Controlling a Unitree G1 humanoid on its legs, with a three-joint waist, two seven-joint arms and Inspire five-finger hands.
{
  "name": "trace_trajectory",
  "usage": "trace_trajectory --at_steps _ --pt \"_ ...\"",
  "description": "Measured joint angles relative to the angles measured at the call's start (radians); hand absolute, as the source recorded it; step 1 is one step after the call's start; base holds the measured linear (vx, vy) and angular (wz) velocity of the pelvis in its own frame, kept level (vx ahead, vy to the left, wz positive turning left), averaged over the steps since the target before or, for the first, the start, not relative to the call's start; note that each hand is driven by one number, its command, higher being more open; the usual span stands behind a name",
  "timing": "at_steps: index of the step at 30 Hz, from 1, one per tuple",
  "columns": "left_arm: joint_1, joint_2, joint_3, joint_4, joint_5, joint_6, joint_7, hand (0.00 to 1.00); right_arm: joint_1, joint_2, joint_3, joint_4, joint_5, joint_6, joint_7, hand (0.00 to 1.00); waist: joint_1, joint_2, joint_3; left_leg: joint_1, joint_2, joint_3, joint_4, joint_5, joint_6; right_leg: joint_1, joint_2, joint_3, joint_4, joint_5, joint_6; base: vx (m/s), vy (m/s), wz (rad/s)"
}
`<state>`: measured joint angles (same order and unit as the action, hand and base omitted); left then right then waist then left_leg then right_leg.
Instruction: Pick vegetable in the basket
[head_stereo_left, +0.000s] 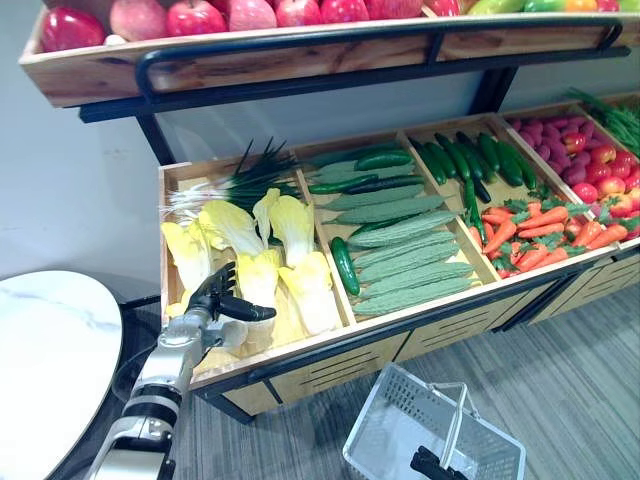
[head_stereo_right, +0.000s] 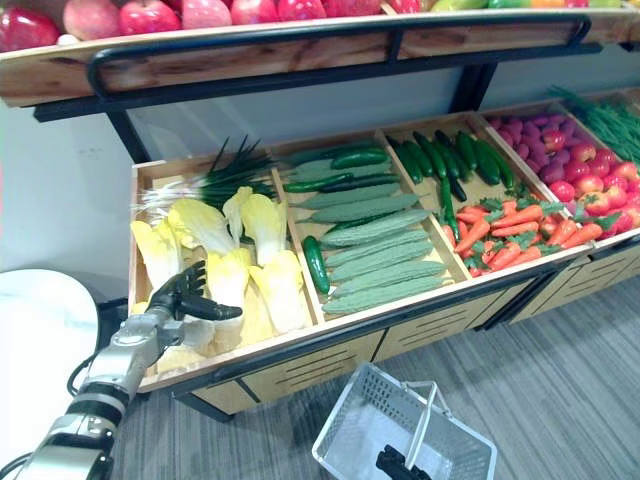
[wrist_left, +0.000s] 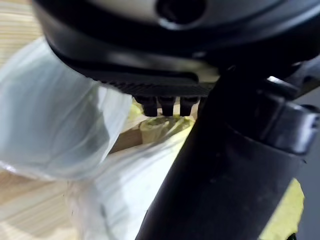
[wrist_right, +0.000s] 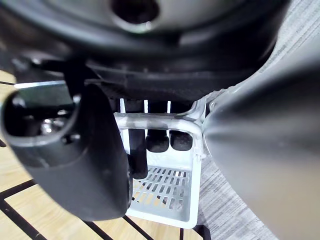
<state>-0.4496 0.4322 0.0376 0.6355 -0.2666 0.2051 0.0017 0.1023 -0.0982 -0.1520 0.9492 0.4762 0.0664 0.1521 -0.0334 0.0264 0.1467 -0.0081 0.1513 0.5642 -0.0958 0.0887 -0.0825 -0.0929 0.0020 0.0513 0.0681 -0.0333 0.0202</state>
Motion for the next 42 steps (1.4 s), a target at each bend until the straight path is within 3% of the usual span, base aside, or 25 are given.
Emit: trace_trajectory --at_steps 5,12,16,21,24,29,33,37,42 --pt "-0.073 -0.007 0.068 0.109 0.047 -0.005 0.018 0.0 -0.012 -0.023 0.044 -0.005 0.01 -0.007 0.002 0.0 0.0 0.015 0.018 -0.017 0.015 0.018 0.0 -0.001 -0.007 -0.025 0.013 0.006 0.001 0.0 -0.006 -0.03 -0.039 -0.07" --pt "-0.129 0.005 0.087 0.173 0.123 -0.007 -0.01 0.0 -0.018 -0.039 0.09 -0.018 0.037 -0.006 0.0 0.0 -0.007 0.005 0.026 -0.029 0.024 0.066 0.0 0.0 -0.012 -0.045 0.016 0.015 0.002 0.002 -0.009 -0.03 -0.019 -0.03" --pt "-0.16 0.042 -0.01 0.14 0.122 0.005 -0.009 0.0 -0.047 -0.039 0.103 -0.012 0.037 -0.002 0.001 0.0 -0.026 0.0 0.049 -0.028 0.014 0.06 0.001 0.001 -0.013 -0.041 0.007 0.011 0.002 0.002 -0.008 -0.01 0.003 0.04" --pt "-0.151 0.07 -0.108 0.012 0.047 0.086 -0.029 0.0 -0.05 -0.045 0.064 -0.006 0.076 0.023 -0.022 0.0 -0.035 -0.001 0.056 -0.021 0.0 0.034 0.006 0.003 -0.015 -0.021 -0.006 -0.009 0.001 -0.004 0.0 0.0 0.004 0.14" --pt "-0.101 0.102 -0.11 -0.143 -0.05 0.13 -0.063 0.0 -0.044 -0.044 -0.03 0.008 0.096 0.053 -0.046 0.0 -0.038 0.0 0.056 0.005 0.0 0.022 0.006 0.004 -0.017 0.01 -0.006 -0.017 0.005 -0.005 0.0 0.0 -0.015 0.13" --pt "-0.073 0.127 -0.11 -0.372 -0.125 0.148 -0.109 0.0 -0.004 -0.037 -0.227 0.009 0.152 0.082 -0.092 0.0 -0.031 0.001 0.05 0.036 0.008 0.022 0.006 0.005 -0.018 0.035 0.003 -0.007 0.024 -0.008 -0.001 -0.01 -0.025 0.02" --pt "-0.069 0.142 -0.11 -0.474 -0.178 0.169 -0.138 0.0 0.043 -0.026 -0.387 0.008 0.173 0.081 -0.102 0.0 -0.032 0.005 0.003 0.065 0.024 0.038 0.001 0.005 -0.018 0.042 0.021 0.02 0.052 -0.008 -0.001 -0.03 -0.053 -0.11" --pt "-0.067 0.149 -0.111 -0.495 -0.2 0.178 -0.155 0.0 0.054 -0.031 -0.46 -0.006 0.208 0.063 -0.114 0.0 -0.034 0.003 -0.044 0.078 0.033 0.061 0.0 0.005 -0.018 0.046 0.033 0.044 0.054 -0.008 -0.001 -0.07 -0.071 -0.16" --pt "-0.054 0.152 -0.11 -0.52 -0.217 0.178 -0.156 0.0 0.087 -0.061 -0.455 -0.291 0.238 0.063 -0.201 0.0 -0.048 0.018 -0.077 0.079 0.035 0.085 -0.001 -0.003 -0.016 0.05 0.03 0.067 0.042 -0.008 -0.001 -0.16 -0.081 -0.1"
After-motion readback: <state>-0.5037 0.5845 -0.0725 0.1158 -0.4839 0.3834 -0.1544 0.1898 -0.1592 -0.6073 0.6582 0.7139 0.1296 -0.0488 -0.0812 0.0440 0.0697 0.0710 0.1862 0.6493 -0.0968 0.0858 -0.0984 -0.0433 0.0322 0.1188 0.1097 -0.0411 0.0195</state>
